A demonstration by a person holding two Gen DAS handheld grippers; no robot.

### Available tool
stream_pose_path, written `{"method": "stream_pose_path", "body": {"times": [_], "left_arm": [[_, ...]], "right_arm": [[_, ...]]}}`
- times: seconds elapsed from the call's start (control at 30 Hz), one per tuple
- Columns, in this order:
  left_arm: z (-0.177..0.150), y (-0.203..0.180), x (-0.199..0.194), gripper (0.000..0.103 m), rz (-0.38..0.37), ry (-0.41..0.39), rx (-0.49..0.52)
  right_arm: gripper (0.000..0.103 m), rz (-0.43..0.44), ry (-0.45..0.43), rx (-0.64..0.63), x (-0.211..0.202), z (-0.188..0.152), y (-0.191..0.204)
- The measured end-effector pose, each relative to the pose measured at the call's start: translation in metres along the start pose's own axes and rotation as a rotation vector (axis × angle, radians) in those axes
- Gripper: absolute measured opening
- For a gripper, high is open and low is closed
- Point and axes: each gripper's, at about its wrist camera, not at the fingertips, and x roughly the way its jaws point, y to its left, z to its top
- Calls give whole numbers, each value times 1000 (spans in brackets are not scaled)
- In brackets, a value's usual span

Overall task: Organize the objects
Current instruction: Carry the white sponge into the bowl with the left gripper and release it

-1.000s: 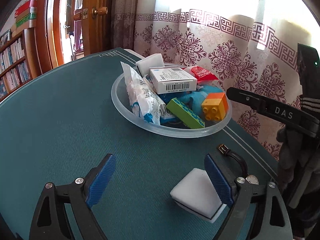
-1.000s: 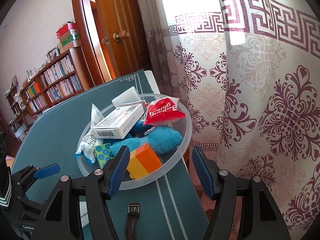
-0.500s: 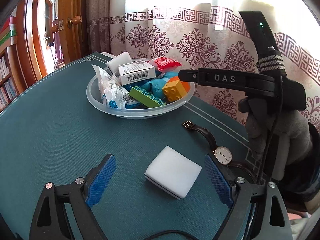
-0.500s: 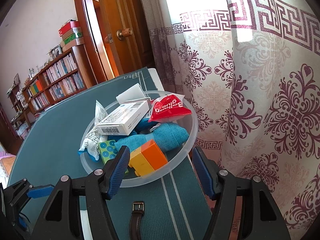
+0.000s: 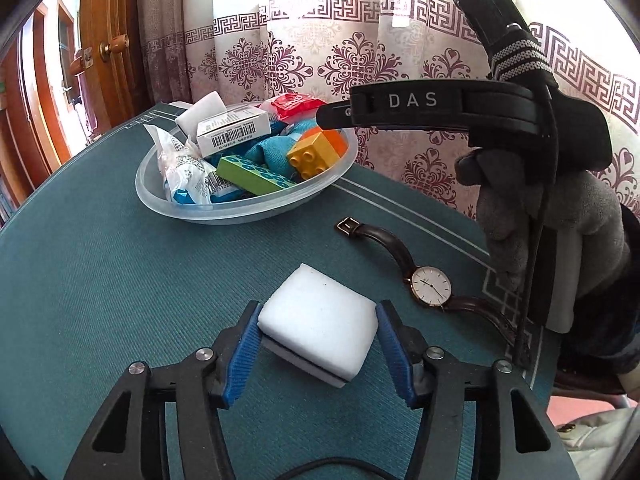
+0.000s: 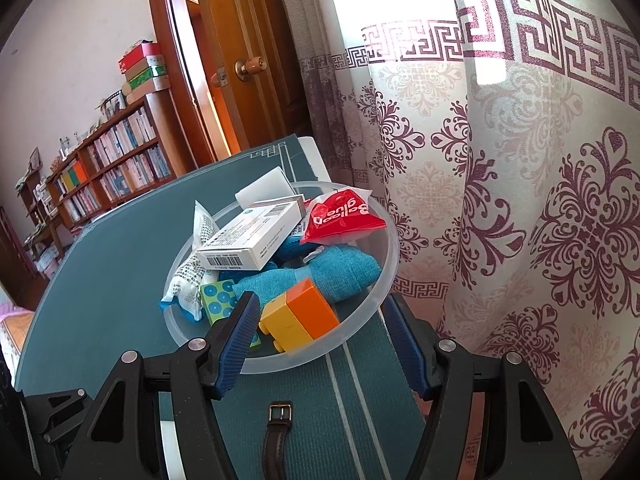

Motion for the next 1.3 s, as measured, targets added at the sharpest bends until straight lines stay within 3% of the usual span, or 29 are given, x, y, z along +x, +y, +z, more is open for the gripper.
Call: {"method": "stream_pose_path", "body": {"times": [0.37, 0.6, 1.03, 1.13, 1.3], "left_arm": [[51, 22, -7, 60, 77, -126, -54], [78, 27, 13, 60, 79, -142, -38], [93, 29, 53, 61, 96, -107, 12], [90, 30, 51, 63, 90, -122, 0], [85, 33, 51, 82, 91, -103, -28]], "right_arm": [[66, -9, -25, 32, -6, 6, -7], [66, -29, -49, 51, -11, 8, -14], [66, -47, -52, 79, -11, 7, -20], [66, -47, -53, 79, -11, 7, -20], [66, -45, -53, 77, -11, 6, -19]]}}
